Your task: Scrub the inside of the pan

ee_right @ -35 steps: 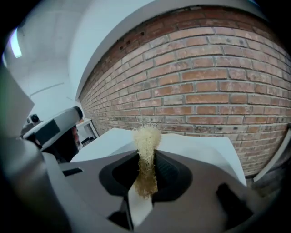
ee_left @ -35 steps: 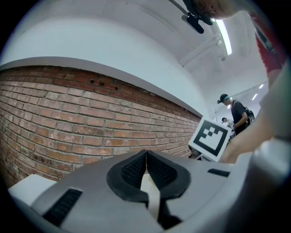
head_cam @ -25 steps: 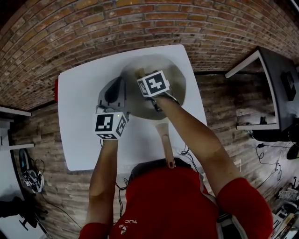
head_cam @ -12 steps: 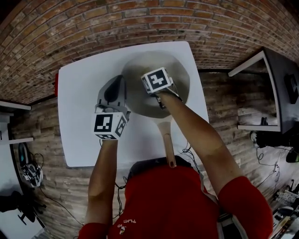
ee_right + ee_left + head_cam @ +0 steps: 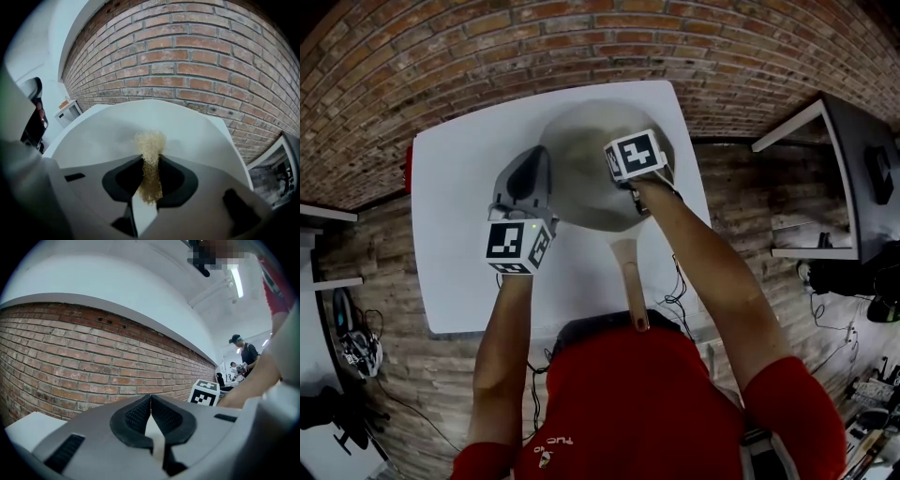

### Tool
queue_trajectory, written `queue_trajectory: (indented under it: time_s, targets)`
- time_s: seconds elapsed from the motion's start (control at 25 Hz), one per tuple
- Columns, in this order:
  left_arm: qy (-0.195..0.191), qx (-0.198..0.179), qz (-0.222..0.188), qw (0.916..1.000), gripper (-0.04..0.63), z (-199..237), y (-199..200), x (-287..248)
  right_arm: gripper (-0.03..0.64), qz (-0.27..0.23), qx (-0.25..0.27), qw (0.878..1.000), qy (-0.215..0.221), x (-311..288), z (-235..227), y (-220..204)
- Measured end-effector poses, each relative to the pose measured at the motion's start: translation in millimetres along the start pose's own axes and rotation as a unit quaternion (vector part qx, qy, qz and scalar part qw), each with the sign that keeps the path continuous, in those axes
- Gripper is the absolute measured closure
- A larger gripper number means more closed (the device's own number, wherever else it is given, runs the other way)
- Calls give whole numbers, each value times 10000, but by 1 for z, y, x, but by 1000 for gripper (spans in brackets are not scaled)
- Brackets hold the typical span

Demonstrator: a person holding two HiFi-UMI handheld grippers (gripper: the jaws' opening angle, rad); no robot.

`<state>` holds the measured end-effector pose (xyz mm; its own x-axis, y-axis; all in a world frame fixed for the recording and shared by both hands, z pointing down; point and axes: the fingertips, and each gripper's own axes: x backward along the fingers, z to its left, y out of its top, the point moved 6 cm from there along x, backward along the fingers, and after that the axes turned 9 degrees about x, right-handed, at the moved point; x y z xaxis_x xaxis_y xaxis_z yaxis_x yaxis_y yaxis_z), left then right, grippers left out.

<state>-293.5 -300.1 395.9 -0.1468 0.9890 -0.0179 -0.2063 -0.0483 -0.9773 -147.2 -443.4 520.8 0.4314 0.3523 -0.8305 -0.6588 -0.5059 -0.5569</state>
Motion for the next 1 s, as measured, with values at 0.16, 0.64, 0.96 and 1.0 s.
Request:
queue_trajectory:
  time_s: [0.16, 0.64, 0.96, 1.0]
  targets:
    - [39, -3, -12, 10000, 580, 3, 2, 6, 529, -66, 248, 9986, 466, 6, 37, 10]
    - [140, -9, -47, 9999, 580, 8, 6, 22, 529, 73, 1025, 9898, 984, -1, 91, 15]
    - [-2, 1, -25, 10000, 580, 2, 2, 14, 529, 339, 597, 9967, 423, 25, 30, -16]
    - [-11, -1, -9, 10000, 580, 1, 1, 14, 529, 344, 556, 9971, 384, 28, 26, -18]
